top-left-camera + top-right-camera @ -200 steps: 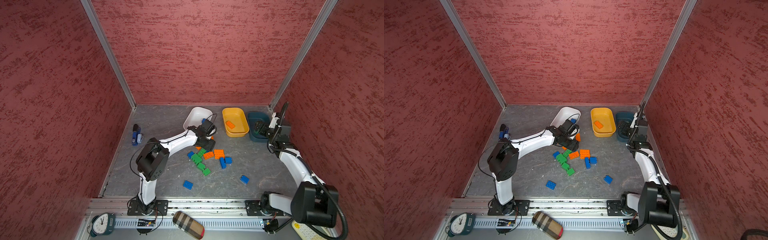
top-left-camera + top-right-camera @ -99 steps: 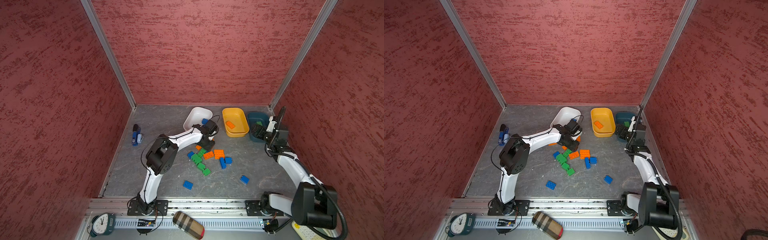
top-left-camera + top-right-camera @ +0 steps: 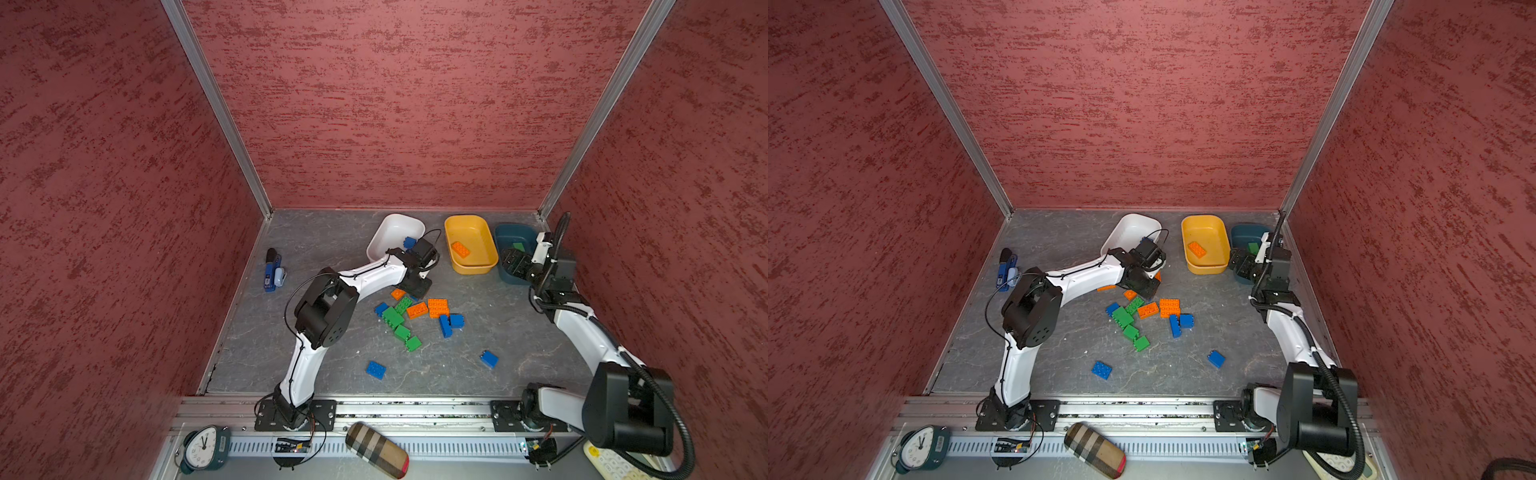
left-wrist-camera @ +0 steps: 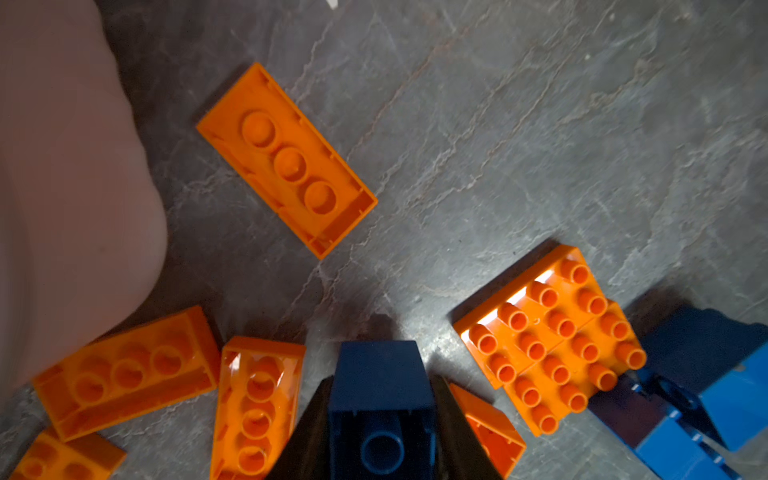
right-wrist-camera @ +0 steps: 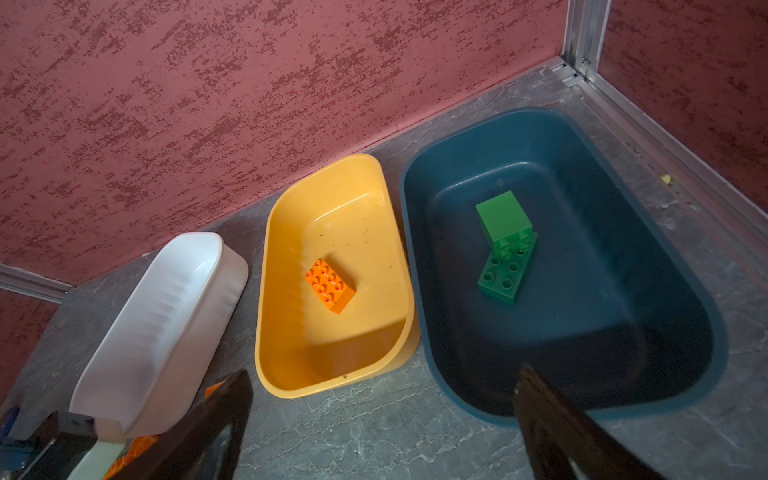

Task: Sort the legos into containers by color
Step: 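Lower the left gripper into the pile and grasp a blue brick, then drop the blue brick into the white tub while the right gripper reaches forward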

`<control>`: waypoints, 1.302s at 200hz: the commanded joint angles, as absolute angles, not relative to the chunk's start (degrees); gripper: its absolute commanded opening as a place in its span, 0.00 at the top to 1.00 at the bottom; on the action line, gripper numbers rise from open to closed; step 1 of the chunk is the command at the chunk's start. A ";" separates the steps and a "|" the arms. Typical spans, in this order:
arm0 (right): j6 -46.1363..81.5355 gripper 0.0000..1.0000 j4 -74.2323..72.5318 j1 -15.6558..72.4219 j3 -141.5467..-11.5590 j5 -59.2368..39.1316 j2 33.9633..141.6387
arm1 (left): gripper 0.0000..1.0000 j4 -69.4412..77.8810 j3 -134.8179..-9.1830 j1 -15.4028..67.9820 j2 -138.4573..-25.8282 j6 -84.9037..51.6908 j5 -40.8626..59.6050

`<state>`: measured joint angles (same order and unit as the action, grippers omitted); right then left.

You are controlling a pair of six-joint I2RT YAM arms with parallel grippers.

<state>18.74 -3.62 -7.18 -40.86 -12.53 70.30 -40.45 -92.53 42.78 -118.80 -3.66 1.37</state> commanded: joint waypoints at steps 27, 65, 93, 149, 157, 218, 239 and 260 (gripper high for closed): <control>21.90 0.01 -5.12 -3.38 -41.71 -15.28 69.26 | 0.85 -27.72 -93.83 39.19 -110.04 -10.70 -0.43; 24.99 0.01 -8.30 -0.48 -41.86 -17.05 70.50 | 0.85 -26.29 -99.02 32.78 -113.88 -16.67 -3.06; 26.93 0.01 -7.28 1.79 -44.40 -18.96 73.21 | 0.85 -29.56 -104.83 28.80 -119.99 -20.13 -2.48; 25.00 0.01 -4.64 9.41 -48.37 -15.41 77.91 | 0.72 -40.18 -120.93 27.86 -133.84 -16.34 -8.40; 23.91 0.01 -2.25 10.64 -50.27 -14.60 79.13 | 0.69 -41.21 -122.59 27.82 -135.07 -16.47 -10.31; 19.97 0.01 3.97 17.28 -57.03 -11.32 84.63 | 0.10 -42.44 -124.69 30.07 -131.11 -14.43 -4.91; 19.35 0.01 4.33 19.20 -58.42 -10.11 86.06 | 0.04 -42.81 -124.40 30.83 -128.73 -14.28 -5.00; 17.71 0.01 6.23 21.59 -60.57 -9.02 88.08 | 0.01 -40.40 -120.31 30.88 -124.40 -15.08 -2.86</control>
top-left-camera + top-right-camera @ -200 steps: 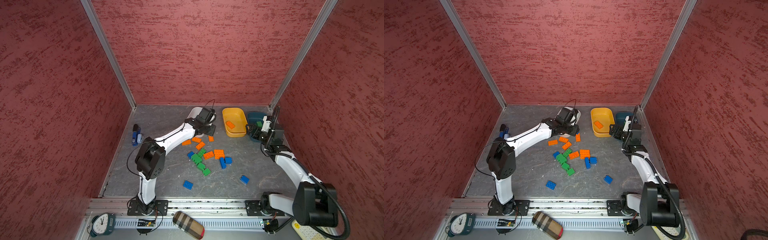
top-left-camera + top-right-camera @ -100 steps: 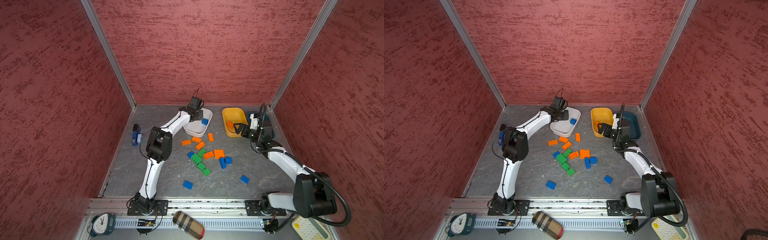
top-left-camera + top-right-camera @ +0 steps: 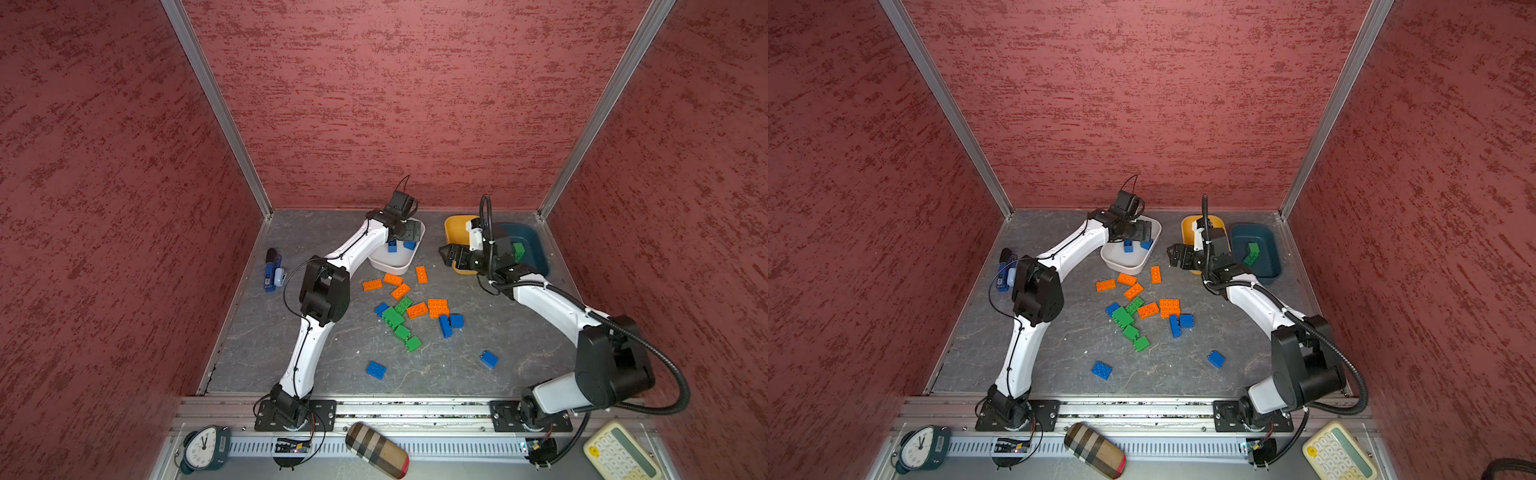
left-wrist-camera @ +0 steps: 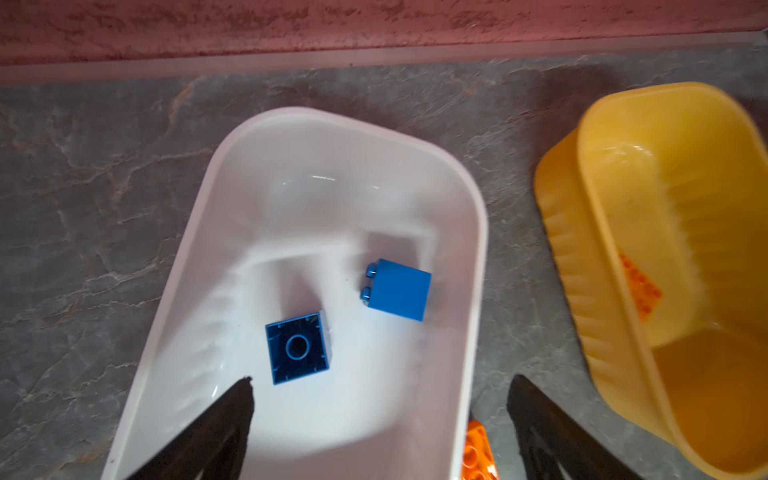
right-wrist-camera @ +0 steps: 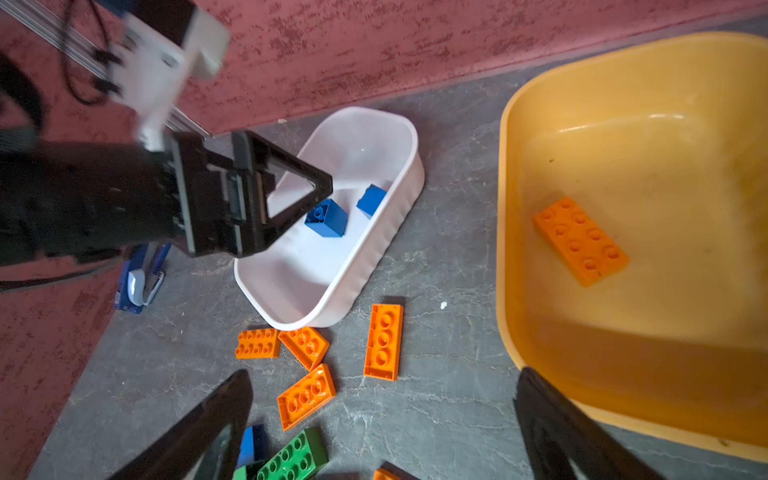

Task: Sort the legos into containers by color
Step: 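Drop the blue brick into the white tub while the right gripper reaches forward, then grasp an orange brick beside the white tub with the right gripper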

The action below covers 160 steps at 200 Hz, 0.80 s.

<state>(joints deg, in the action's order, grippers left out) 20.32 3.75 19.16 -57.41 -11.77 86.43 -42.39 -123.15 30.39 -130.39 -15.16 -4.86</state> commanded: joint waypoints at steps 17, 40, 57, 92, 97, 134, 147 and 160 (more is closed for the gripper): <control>16.13 0.01 7.71 23.68 -62.39 -8.25 90.36 | 0.01 -35.39 -113.45 30.84 -118.98 -16.34 -1.51; 13.77 0.04 8.90 26.24 -63.75 -7.71 93.22 | 0.01 -28.15 -103.10 29.82 -111.36 -19.99 0.47; 13.42 0.07 9.67 27.30 -64.71 -8.00 95.40 | 0.01 -23.89 -95.76 28.65 -105.84 -22.95 0.73; 15.52 0.18 13.17 27.94 -66.40 -2.68 99.52 | 0.01 -19.49 -81.60 25.76 -95.02 -27.87 -3.51; 15.56 0.18 13.80 28.03 -66.56 -1.98 100.08 | 0.01 -19.22 -79.65 25.30 -93.58 -28.49 -4.03; 13.50 0.20 20.43 29.47 -72.63 0.12 107.33 | 0.01 -18.44 -68.10 21.23 -84.65 -34.16 -4.88; 13.61 0.22 21.43 30.42 -75.01 1.68 110.14 | 0.01 -18.96 -65.01 19.54 -82.35 -35.24 -6.16; 13.92 0.24 21.62 31.13 -76.79 3.16 112.81 | 0.01 -19.18 -62.97 17.54 -80.58 -35.67 -5.98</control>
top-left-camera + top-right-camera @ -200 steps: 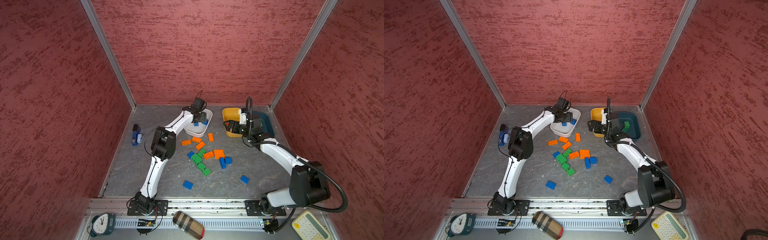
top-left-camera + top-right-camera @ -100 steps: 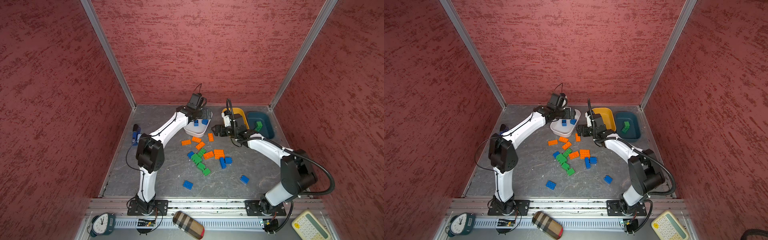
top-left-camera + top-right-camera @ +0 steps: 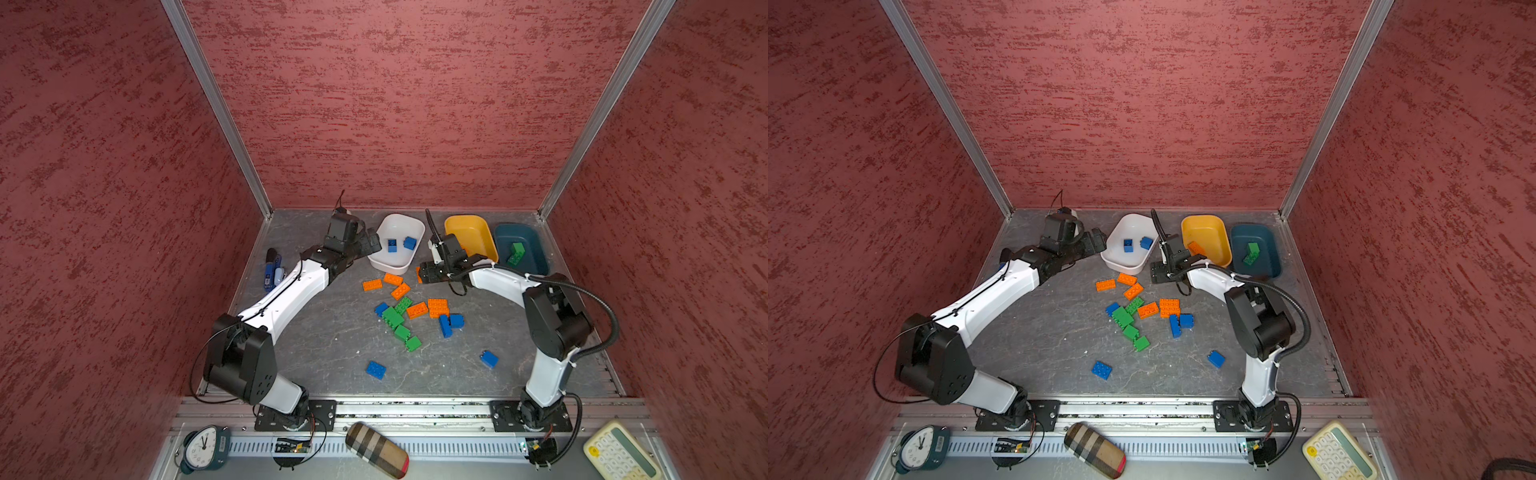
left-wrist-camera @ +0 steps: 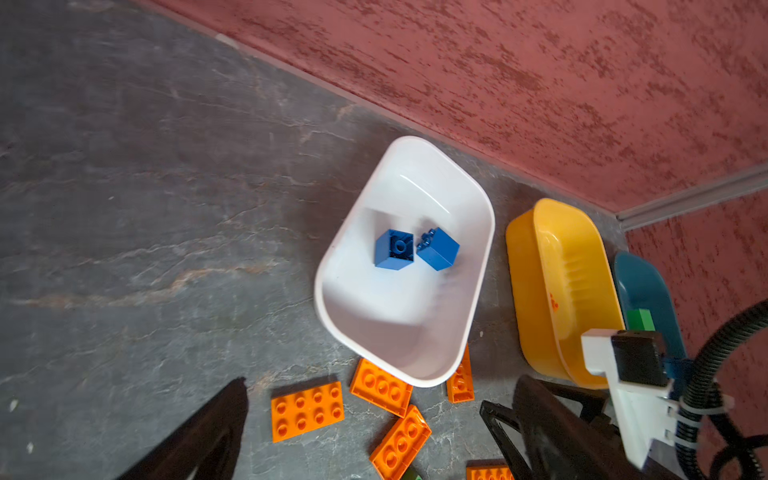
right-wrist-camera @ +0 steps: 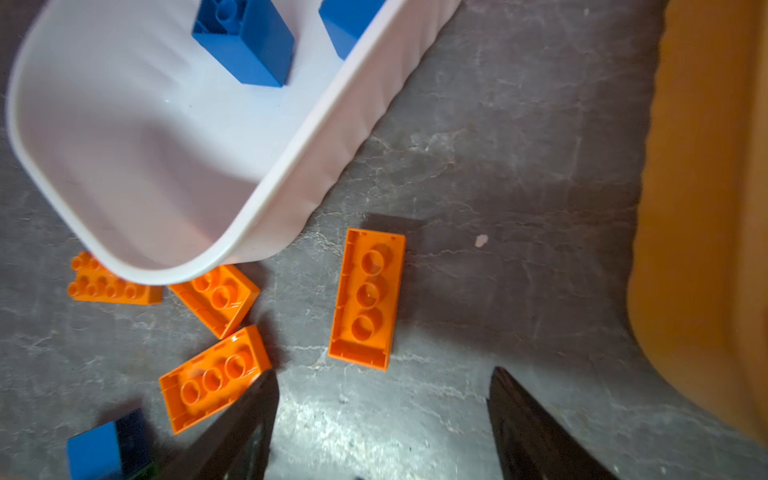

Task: Sort the legos into containers by color
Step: 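Grasp an orange brick beside the white tub with the right gripper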

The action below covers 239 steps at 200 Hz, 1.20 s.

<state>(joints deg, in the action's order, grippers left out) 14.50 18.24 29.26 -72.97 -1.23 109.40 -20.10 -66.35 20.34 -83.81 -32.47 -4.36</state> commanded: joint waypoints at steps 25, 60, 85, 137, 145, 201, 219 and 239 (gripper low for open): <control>14.46 0.33 22.28 32.05 -79.61 4.81 116.08 | 0.01 -21.23 -61.47 15.66 -78.73 -36.33 -7.52; 14.79 0.39 23.72 32.96 -81.32 9.15 118.71 | 0.00 -21.44 -58.68 15.55 -77.86 -37.86 -8.10; 14.00 0.46 23.60 33.18 -81.30 9.62 119.23 | 0.00 -21.33 -58.02 15.56 -78.69 -39.03 -7.96; 13.80 0.59 24.17 33.20 -81.29 11.05 120.87 | 0.01 -20.49 -57.81 15.79 -80.67 -40.68 -6.76; 13.90 0.62 24.26 33.27 -80.99 11.32 120.62 | 0.00 -20.53 -57.91 15.75 -80.99 -40.69 -6.69; 10.46 0.79 17.36 33.31 -72.97 10.99 110.66 | 0.01 -19.82 -58.77 16.08 -83.00 -40.69 -5.00; 8.33 0.81 15.67 33.21 -70.86 11.25 106.40 | 0.01 -19.43 -59.05 16.30 -83.73 -40.78 -4.43; 5.80 0.81 14.81 33.22 -69.66 12.34 102.07 | 0.00 -19.17 -59.80 16.67 -84.48 -40.69 -4.06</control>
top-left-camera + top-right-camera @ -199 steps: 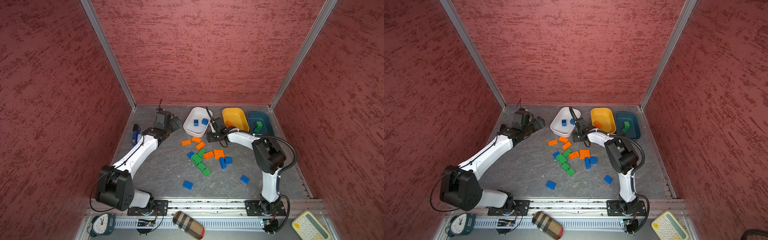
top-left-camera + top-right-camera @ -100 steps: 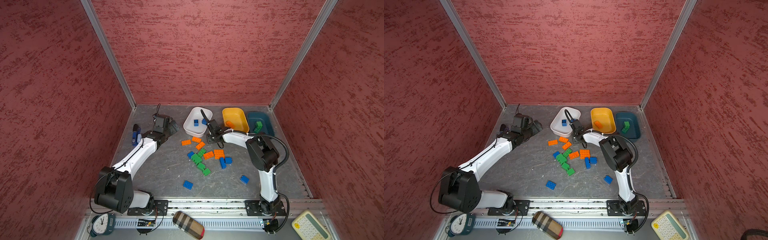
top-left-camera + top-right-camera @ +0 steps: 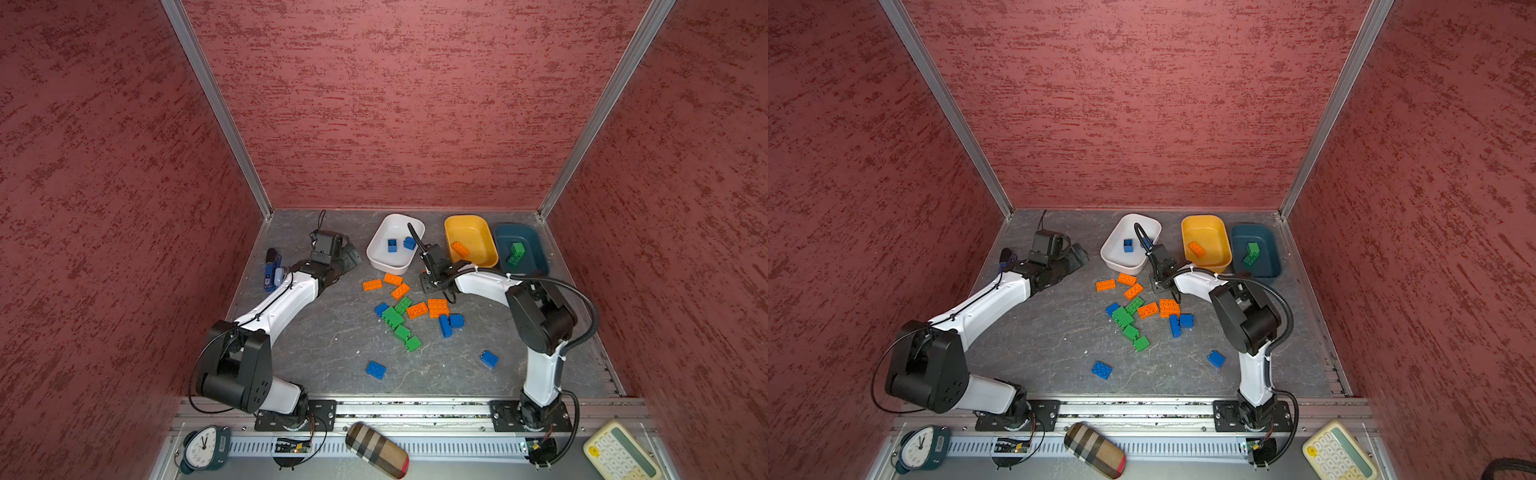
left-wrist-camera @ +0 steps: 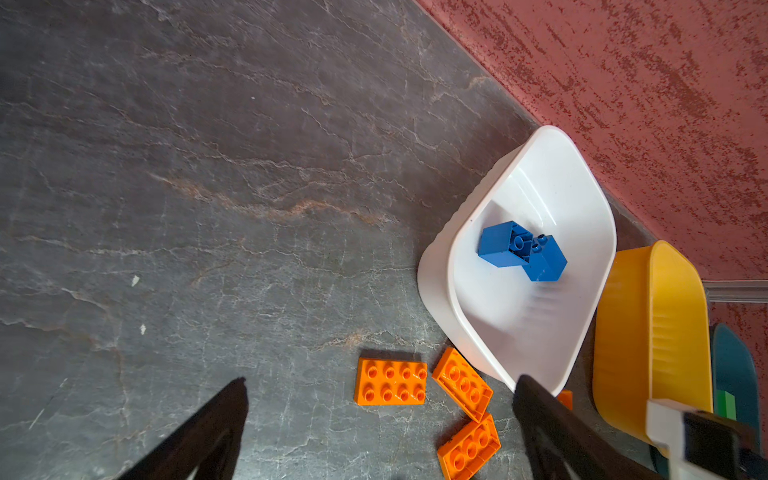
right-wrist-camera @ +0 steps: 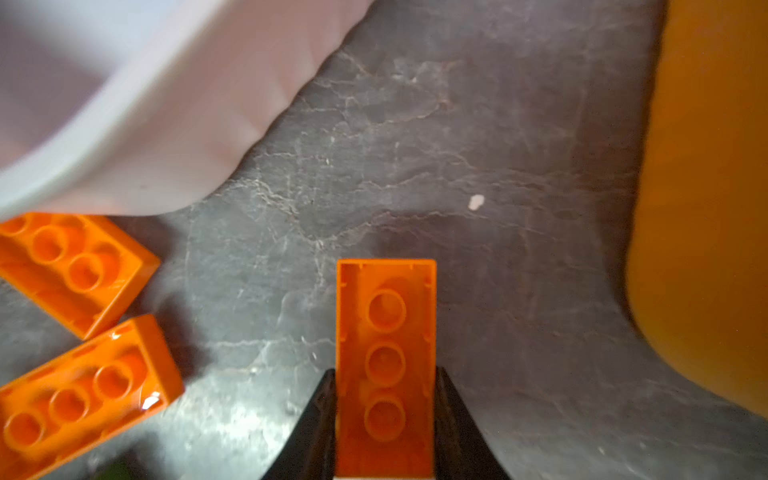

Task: Sort the legos into containers by color
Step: 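Grasp an orange brick beside the white tub with the right gripper, then carry the orange brick into the yellow tub and open the right gripper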

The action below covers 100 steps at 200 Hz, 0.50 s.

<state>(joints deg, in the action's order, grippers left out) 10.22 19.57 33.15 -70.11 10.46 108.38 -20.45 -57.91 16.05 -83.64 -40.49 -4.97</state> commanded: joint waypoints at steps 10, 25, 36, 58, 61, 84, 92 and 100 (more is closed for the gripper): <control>4.89 0.81 13.03 32.82 -68.56 12.41 99.44 | 0.00 -19.03 -60.17 16.95 -84.88 -40.56 -3.80; 5.19 0.81 9.86 30.99 -66.93 11.24 95.41 | 0.01 -18.92 -60.88 17.35 -85.63 -40.44 -3.61; 5.71 0.81 7.33 28.87 -66.00 8.51 92.98 | 0.01 -18.74 -61.47 17.62 -86.43 -40.35 -3.27; 8.06 0.81 4.52 22.64 -65.74 1.48 91.65 | 0.01 -18.34 -62.86 18.15 -88.09 -40.39 -2.20; 8.28 0.81 4.41 21.79 -65.86 0.43 91.73 | 0.01 -18.37 -63.05 18.28 -88.30 -40.35 -2.09; 1.96 0.81 5.02 16.22 -67.61 -0.60 94.67 | 0.01 -18.39 -64.48 18.89 -90.11 -40.41 -0.36; -1.56 0.81 6.69 14.00 -69.24 -0.92 96.79 | 0.01 -18.54 -64.68 18.89 -90.62 -40.53 0.17; -4.02 0.81 8.49 11.83 -71.30 -1.11 99.33 | 0.01 -18.58 -64.75 18.90 -90.99 -40.52 0.69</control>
